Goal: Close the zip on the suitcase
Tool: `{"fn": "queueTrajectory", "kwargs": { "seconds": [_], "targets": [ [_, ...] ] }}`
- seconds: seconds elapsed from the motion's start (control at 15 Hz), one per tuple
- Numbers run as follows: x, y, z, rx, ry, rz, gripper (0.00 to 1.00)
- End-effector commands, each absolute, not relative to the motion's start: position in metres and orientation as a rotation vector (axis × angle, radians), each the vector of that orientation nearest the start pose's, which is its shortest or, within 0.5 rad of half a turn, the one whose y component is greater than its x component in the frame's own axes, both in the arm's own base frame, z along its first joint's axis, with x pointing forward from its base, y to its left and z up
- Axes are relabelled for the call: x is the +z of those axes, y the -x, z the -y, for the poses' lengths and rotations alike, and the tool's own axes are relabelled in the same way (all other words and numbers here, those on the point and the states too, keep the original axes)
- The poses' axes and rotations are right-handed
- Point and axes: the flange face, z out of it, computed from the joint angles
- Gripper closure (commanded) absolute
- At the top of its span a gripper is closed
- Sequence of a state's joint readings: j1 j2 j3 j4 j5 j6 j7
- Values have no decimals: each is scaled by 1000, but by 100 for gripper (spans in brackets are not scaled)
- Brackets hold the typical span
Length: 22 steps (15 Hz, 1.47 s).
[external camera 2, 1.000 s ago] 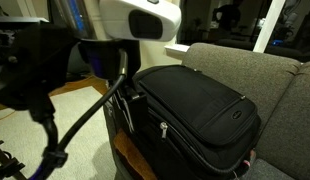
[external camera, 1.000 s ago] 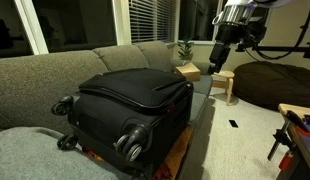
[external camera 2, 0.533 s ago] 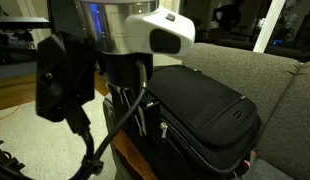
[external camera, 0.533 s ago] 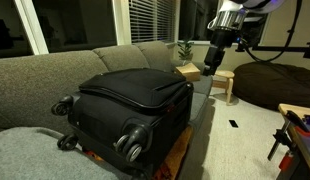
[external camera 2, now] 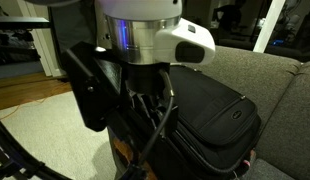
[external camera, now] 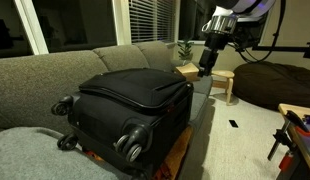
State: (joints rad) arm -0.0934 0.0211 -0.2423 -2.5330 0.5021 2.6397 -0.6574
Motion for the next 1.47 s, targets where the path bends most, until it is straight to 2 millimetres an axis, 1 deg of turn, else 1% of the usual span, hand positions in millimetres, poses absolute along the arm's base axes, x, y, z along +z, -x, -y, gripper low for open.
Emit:
{"fn": "queueTrajectory", "kwargs": {
  "seconds": [0.0, 0.6, 0.93, 1.4],
  "targets": [
    [268, -443, 179, -321, 2943, -136, 0],
    [255, -449, 197, -316, 2937, -75, 0],
    [251, -449, 198, -317, 2926, -45, 0],
    [242, -447, 191, -274, 2909, 40, 0]
  ]
}}
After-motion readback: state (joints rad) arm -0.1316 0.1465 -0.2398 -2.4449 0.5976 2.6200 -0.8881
